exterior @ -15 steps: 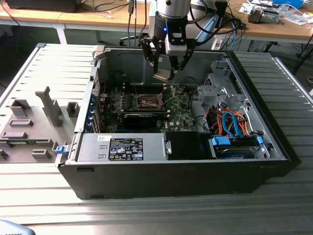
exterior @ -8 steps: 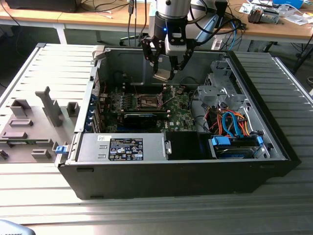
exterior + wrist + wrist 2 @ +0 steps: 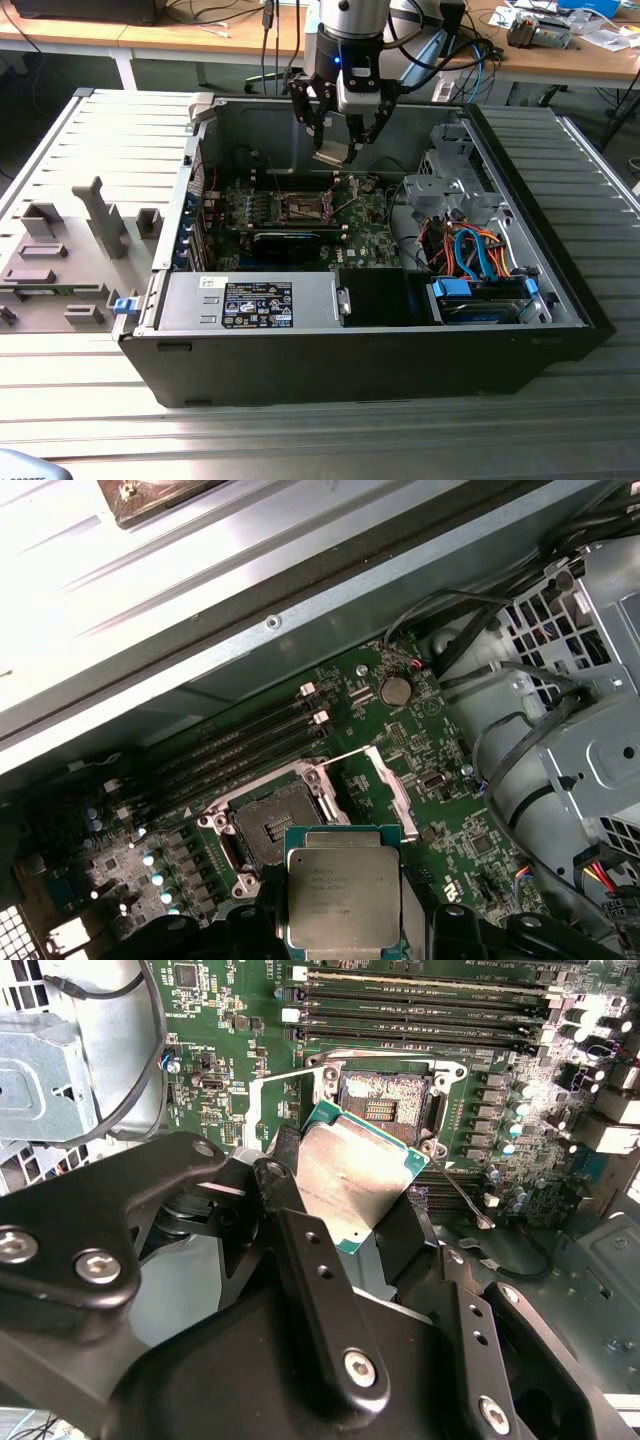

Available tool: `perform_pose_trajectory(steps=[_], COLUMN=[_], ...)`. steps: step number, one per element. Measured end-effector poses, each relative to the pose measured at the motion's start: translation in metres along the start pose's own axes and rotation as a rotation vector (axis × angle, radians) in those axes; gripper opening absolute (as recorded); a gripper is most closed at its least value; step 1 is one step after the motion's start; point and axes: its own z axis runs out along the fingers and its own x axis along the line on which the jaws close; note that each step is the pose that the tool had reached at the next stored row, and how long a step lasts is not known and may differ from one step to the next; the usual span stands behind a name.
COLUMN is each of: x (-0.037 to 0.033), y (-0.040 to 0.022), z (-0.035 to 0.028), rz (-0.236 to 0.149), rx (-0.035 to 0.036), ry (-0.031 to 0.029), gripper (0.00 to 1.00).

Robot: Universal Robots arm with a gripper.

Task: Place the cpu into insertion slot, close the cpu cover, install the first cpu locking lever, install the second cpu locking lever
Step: 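Place the cpu into insertion slot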

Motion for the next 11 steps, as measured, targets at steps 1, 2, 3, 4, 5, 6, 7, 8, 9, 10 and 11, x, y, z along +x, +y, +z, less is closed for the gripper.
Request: perform_pose_trajectory(steps=[1, 2, 3, 4, 5, 6, 7, 8, 9, 10, 11], x=[0.0, 0.0, 0.0, 0.0, 0.0, 0.0, 0.0, 0.0, 0.0, 0.0, 0.0], y=[0.0, 0.0, 0.0, 0.0, 0.0, 0.0, 0.0, 0.0, 0.0, 0.0, 0.0], z=[0.0, 0.0001, 0.0001, 0.0001, 0.0001, 0.0001, 0.0002, 0.0002, 0.0002, 0.0002, 0.0002], rz=[0.0, 0.001, 0.003, 0.003, 0.004, 0.005, 0.006, 0.007, 0.007, 0.008, 0.009], rx=[0.0, -0.0001, -0.0001, 0.0, 0.0, -0.0001, -0.0001, -0.0001, -0.0001, -0.0001, -0.0001], ry=[0.0, -0.0001, 0.0, -0.0001, 0.0, 0.0, -0.0001, -0.0001, -0.0001, -0.0001, -0.0001], gripper=[0.55, 0.55, 0.55, 0.55, 0.55, 0.55, 0.55, 0.55, 0.55, 0.55, 0.55])
